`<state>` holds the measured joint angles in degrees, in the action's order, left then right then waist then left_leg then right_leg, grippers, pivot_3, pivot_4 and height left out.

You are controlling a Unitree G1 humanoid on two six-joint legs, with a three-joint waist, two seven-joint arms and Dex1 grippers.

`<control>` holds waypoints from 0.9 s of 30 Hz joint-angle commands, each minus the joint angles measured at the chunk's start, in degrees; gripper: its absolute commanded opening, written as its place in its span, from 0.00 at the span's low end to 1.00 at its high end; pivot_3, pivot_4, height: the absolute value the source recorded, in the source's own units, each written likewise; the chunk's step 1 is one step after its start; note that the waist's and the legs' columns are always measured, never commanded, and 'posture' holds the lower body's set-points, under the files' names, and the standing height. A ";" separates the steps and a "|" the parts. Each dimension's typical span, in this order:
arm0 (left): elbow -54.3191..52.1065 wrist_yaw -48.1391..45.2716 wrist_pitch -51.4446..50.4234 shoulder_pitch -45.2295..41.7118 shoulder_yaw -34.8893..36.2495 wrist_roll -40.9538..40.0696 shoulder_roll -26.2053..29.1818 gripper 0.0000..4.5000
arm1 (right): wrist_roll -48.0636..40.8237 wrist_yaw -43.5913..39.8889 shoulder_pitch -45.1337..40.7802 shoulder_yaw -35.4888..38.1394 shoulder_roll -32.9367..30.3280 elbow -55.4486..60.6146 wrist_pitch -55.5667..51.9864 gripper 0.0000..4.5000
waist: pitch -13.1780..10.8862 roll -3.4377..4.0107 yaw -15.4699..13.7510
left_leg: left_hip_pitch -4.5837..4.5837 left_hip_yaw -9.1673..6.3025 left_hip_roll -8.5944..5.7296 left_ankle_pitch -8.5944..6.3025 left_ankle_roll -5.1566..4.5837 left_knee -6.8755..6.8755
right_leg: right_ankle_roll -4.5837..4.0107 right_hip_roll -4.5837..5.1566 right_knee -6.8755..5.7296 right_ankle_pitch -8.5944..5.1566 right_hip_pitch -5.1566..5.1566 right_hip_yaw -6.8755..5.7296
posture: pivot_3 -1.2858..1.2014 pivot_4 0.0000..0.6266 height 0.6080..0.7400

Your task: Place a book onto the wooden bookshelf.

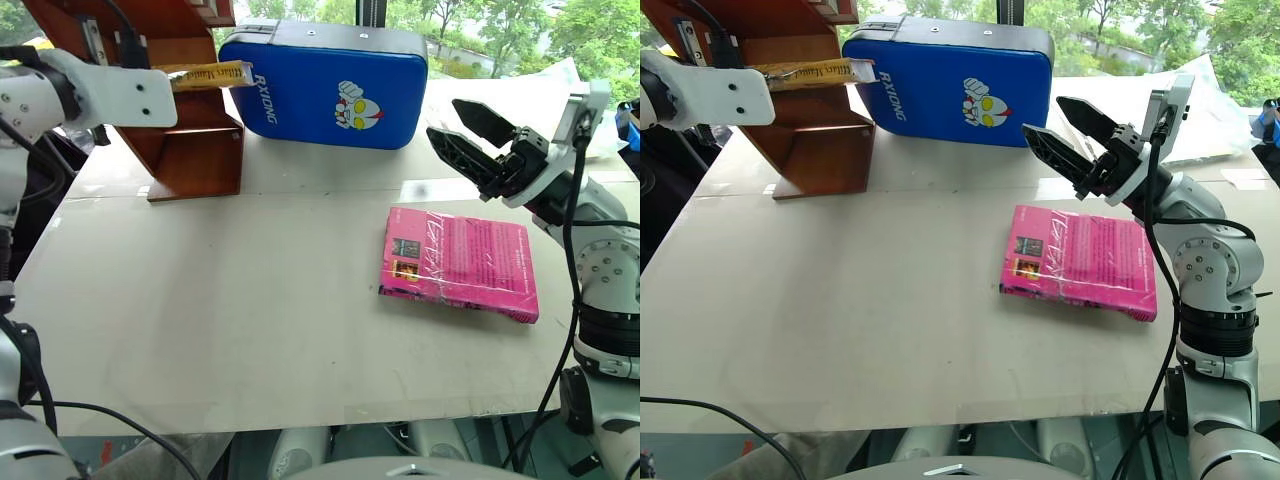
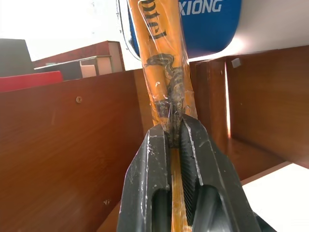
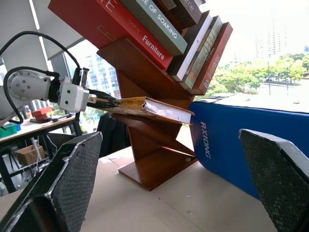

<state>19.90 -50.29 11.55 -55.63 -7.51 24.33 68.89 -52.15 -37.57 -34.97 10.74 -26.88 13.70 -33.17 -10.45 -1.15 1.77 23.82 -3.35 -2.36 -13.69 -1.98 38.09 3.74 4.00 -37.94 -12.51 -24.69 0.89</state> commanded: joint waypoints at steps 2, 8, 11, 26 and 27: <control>2.81 0.60 0.34 -3.47 0.08 1.71 0.05 0.23 | 0.89 0.27 0.26 1.38 -1.21 2.90 0.88 1.00 | 0.00 0.00 0.27 | 0.00 0.00 0.00 0.00 0.00 0.03 | 0.00 0.00 -0.02 0.00 0.01 0.00 | 0.52 0.24 1.00; 4.21 0.28 0.29 -5.78 -0.80 3.20 0.36 0.86 | 1.60 0.22 1.00 1.27 -1.24 3.57 1.06 1.00 | 0.00 0.00 0.48 | 0.02 0.01 0.00 0.00 0.00 0.08 | 0.00 0.00 -0.03 0.00 0.01 0.01 | 0.52 0.24 1.00; 3.64 -0.63 -0.65 -5.85 -0.22 3.40 1.53 0.99 | 1.56 0.26 1.41 1.46 -1.31 3.96 1.00 1.00 | 0.00 0.00 0.53 | 0.02 0.00 0.00 0.00 0.00 0.09 | 0.00 0.00 -0.04 0.00 0.00 0.01 | 0.52 0.24 1.00; -34.85 -13.94 -47.17 12.01 21.92 -31.66 -9.35 0.99 | 4.15 -3.14 9.50 2.52 -5.84 6.35 1.94 1.00 | 0.04 0.05 -0.13 | -0.01 -0.14 0.04 -0.01 -0.01 0.26 | 0.02 0.03 0.03 -0.02 0.26 -0.13 | 0.52 0.24 1.00; -40.92 -12.54 -53.05 16.68 23.71 -35.48 -13.14 0.99 | 3.97 -3.10 11.87 3.45 -6.10 7.20 2.03 1.00 | 0.05 0.07 -0.11 | -0.07 -0.15 0.04 -0.01 -0.01 0.27 | 0.04 0.05 0.07 -0.02 0.35 -0.12 | 0.52 0.24 1.00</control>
<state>-11.21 -64.20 -30.50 -43.84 12.81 -3.17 59.59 -48.44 -39.89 -25.34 11.80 -32.13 17.98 -32.47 -10.40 -1.08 1.66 23.67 -3.48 -2.32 -13.70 -2.00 38.37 3.80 4.05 -37.87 -12.55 -24.25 0.80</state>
